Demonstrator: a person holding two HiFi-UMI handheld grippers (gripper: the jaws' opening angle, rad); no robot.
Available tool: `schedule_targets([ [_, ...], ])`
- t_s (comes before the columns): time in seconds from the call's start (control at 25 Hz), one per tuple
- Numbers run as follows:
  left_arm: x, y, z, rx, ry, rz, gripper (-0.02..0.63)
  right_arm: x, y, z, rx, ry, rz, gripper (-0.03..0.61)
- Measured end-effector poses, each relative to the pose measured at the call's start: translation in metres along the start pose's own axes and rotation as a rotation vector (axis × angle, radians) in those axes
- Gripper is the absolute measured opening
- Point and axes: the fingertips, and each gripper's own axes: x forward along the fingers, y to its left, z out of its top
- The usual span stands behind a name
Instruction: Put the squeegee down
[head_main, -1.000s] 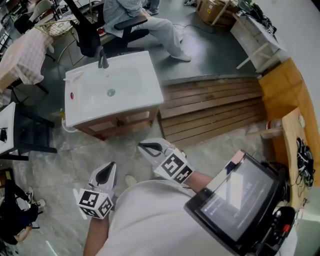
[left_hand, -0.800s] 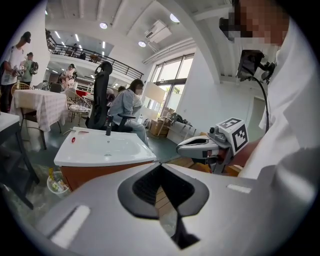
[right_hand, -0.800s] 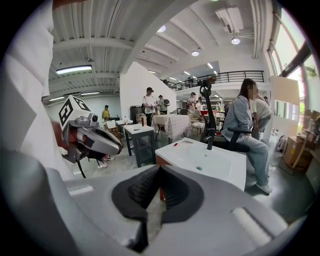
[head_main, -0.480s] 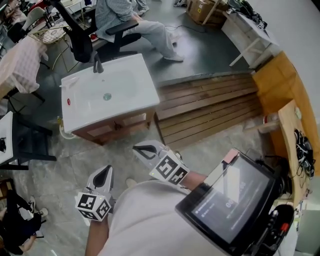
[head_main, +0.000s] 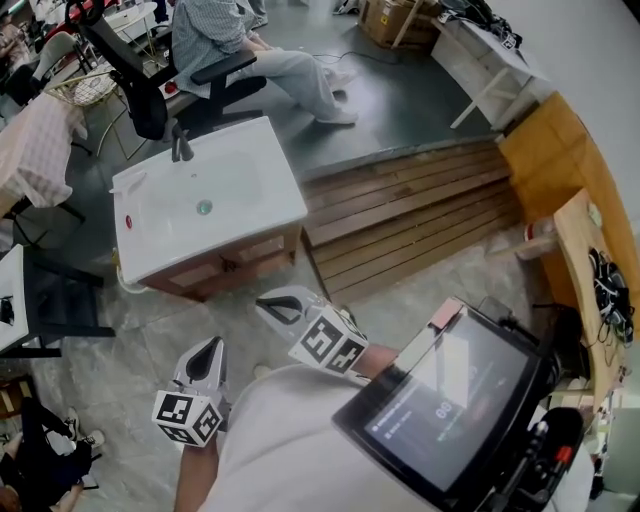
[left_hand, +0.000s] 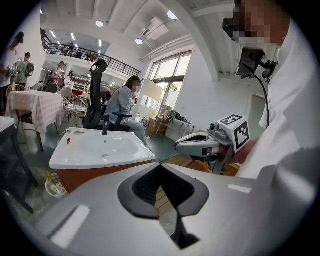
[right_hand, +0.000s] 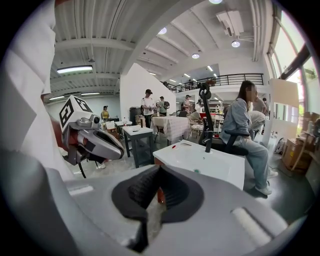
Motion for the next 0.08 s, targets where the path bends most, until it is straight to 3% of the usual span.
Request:
schedule_targets([
  [0.08, 0.0049, -0.0036, 0.0016, -0.001, 0.001, 0.006, 0.006, -0.0017, -0.0046, 0.0004, -0.003, -0.009, 0.007, 0.002],
])
